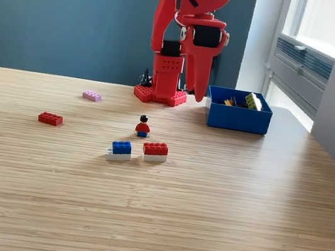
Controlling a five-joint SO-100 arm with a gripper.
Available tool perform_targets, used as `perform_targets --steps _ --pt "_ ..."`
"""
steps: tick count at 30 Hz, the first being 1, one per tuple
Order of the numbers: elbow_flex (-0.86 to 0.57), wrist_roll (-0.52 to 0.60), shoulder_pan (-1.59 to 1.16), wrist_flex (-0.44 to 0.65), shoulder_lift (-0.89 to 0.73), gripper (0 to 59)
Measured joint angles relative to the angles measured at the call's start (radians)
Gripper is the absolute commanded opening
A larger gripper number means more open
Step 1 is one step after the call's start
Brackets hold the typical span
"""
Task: Grasp a lego block and put it in the bin.
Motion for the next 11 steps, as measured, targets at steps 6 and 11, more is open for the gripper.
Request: perform_targets --steps 6,11 --pt "0.000 0.002 0.000 0.000 0.000 30.4" --pt "0.000 0.002 0.000 -0.008 0.000 30.4"
